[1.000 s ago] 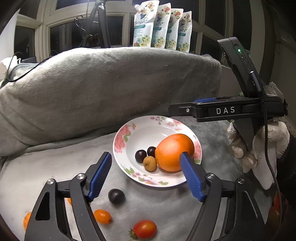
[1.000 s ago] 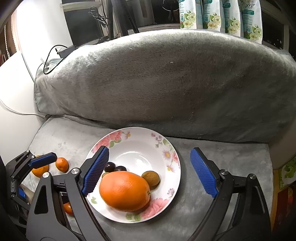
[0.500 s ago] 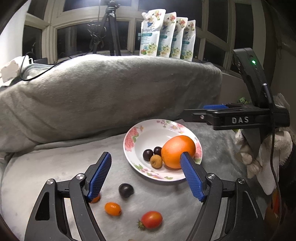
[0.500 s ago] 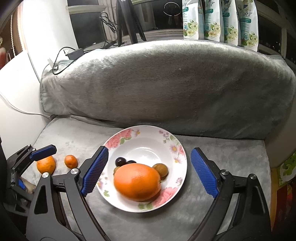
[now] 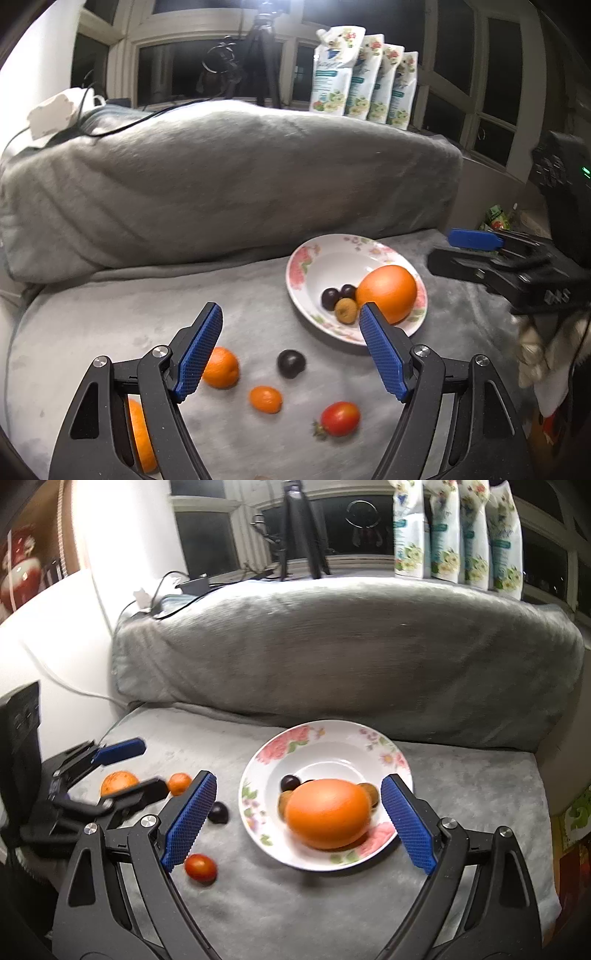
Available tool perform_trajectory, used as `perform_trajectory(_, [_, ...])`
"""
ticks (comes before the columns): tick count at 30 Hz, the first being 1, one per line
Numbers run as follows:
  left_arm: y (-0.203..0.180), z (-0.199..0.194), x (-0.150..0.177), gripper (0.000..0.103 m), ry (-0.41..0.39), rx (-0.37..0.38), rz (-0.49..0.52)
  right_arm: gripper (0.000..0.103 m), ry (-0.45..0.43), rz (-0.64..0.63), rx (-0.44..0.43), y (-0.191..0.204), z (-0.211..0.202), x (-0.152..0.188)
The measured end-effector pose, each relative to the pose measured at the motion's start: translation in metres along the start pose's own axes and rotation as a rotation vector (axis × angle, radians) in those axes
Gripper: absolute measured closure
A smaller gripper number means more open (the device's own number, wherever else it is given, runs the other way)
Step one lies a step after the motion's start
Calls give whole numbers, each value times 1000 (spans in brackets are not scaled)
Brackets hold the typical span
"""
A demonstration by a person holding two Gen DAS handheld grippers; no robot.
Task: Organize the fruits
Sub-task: 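Move the right gripper to the red tomato while the left approaches a tangerine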
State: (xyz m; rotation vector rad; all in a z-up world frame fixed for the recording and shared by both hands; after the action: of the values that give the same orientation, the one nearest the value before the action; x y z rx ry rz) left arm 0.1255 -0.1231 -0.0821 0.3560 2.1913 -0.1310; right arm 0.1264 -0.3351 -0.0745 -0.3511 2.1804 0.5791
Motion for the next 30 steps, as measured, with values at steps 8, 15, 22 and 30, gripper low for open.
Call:
perform_trajectory(8, [50, 8, 10, 26, 47, -31, -103, 10, 8, -22, -64, 31, 2, 23])
perform_trajectory(15, [81, 14, 22, 37, 88, -62, -152, 10, 62, -47, -103, 50, 17, 45])
perform_trajectory(22, [75, 25, 32, 47, 139, -36, -145, 10, 115, -56, -133, 60, 36, 61])
perform_trajectory(30, [52, 43, 34, 51, 173, -49, -96, 24, 181, -49, -156, 64, 58, 75])
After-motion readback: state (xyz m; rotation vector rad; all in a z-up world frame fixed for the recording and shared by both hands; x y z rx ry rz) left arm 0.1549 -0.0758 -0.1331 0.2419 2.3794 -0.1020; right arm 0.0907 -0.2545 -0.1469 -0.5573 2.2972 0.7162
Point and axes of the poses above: each gripper's, at about its wrist camera, not at the fingertips, and z roughly the way its jaws point, y to its left, x to its underside, the point moved 1 cm from there along z, roughly the way its jaws point, and after that the axes turned 14 degrees about -x, right-handed, at the moved point
